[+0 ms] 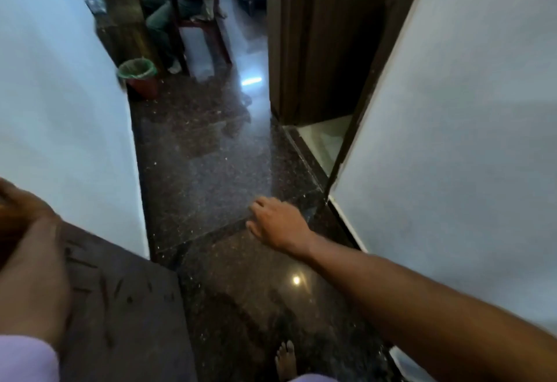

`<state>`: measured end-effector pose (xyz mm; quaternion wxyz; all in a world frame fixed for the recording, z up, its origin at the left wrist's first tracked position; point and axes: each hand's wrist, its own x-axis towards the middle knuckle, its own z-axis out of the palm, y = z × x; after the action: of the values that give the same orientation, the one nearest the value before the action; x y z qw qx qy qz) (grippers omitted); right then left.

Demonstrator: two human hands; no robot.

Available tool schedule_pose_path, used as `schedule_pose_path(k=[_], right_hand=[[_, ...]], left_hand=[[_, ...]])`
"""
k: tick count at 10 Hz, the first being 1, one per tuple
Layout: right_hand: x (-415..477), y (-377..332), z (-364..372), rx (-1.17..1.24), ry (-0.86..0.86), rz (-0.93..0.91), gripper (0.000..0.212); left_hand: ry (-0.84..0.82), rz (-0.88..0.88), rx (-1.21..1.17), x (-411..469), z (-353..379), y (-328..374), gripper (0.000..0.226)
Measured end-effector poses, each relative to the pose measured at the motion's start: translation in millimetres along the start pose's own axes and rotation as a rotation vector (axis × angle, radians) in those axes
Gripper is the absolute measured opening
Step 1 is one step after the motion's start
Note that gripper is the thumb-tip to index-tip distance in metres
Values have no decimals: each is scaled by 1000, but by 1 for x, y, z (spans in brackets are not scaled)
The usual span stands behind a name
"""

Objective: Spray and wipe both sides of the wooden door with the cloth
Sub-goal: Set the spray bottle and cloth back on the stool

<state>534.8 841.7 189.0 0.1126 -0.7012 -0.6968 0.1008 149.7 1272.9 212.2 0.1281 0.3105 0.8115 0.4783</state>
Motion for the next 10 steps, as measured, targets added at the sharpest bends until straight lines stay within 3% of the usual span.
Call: schedule_pose_path(k=[1, 2, 3, 4, 10], right_hand=[[-3, 2, -3, -4, 44, 50, 35], [-17, 8, 0, -16, 24, 90, 36], [-34, 17, -3, -38, -3, 106, 35], [-56, 29, -20, -38, 21, 133, 34], [-271, 102, -47, -2, 50, 306, 38]], left_hand=[[-54, 97, -13, -66, -31, -9, 91], [-164, 8, -160, -133, -57, -14, 86], [-115, 51, -54, -247, -76, -17, 76], [-162, 106, -16, -319, -109, -4, 80], [-467, 436, 28, -592, -158, -8, 65]])
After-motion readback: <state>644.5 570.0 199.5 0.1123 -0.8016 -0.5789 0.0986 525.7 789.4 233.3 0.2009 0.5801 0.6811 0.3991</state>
